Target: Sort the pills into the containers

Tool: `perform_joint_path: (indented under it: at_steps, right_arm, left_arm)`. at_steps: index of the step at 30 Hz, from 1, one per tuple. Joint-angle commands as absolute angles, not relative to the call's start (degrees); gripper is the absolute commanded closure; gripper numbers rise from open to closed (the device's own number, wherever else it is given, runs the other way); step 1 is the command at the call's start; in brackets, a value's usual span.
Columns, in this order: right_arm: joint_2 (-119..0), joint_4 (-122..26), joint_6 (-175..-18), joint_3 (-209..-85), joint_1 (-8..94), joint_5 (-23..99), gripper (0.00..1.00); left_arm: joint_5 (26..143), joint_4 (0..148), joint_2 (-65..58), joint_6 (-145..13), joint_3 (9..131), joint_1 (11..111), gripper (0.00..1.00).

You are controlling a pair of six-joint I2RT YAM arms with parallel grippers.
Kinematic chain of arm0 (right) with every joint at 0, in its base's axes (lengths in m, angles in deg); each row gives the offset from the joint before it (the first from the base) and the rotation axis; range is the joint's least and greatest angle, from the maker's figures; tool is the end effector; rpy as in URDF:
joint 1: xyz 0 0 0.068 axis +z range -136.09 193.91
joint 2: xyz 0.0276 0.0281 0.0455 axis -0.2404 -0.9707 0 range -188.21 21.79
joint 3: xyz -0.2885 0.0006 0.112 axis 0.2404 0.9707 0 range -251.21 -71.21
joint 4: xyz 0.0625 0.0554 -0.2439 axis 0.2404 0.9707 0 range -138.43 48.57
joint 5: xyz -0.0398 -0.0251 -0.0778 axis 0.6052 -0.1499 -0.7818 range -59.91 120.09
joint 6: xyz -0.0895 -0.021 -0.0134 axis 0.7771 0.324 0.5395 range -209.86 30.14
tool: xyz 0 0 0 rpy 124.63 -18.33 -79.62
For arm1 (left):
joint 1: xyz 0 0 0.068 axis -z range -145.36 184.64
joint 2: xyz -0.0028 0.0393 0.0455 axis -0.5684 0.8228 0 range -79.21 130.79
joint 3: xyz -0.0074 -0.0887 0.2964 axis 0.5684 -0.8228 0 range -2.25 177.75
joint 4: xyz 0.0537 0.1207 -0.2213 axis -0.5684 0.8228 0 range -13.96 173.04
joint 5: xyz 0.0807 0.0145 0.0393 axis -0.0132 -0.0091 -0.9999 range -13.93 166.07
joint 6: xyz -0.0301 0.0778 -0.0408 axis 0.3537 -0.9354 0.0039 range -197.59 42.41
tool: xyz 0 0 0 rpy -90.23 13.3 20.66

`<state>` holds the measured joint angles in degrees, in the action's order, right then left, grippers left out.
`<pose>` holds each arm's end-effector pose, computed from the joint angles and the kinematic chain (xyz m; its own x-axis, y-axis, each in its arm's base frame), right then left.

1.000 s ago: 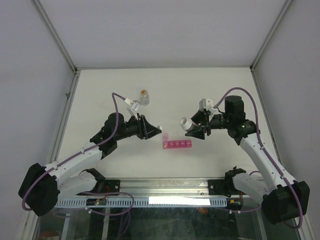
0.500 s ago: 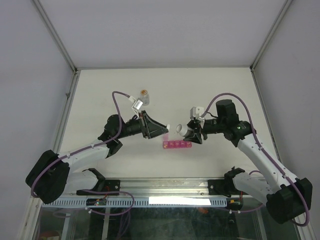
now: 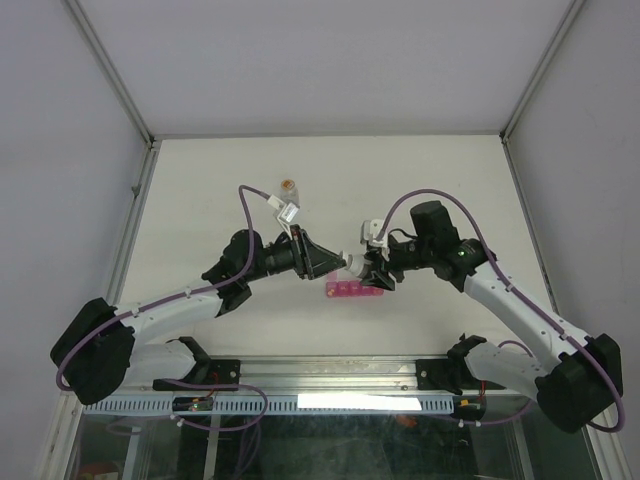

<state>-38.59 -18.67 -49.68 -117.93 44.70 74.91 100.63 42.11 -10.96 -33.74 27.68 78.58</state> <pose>0.1555 0.1613 0.2856 0.0670 -0.4928 -0.8675 -0.9944 0.0382 -0.0985 0.1804 -0.2221 0.2799 -0.6837 -0.2162 -0.6970 0.6321 0.3018 -0.7137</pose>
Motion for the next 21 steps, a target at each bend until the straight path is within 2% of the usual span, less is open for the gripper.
perform_joint_path:
  at_steps: [1, 8, 21]
  right_arm:
    - [-38.8, -19.96, -49.87, -121.29, 45.92, 73.25, 0.99]
    - [-39.21, -19.93, -49.7, -121.31, 46.36, 72.97, 0.99]
    - [-39.91, -19.88, -50.62, -121.55, 46.56, 72.41, 1.0]
  left_arm:
    - [97.62, 44.28, -10.66, -35.85, 31.06, 79.88, 0.78]
    - [97.48, 48.25, -9.86, -36.81, 32.99, 80.85, 0.78]
    - [105.97, 46.69, -8.71, -37.23, 33.34, 81.48, 0.79]
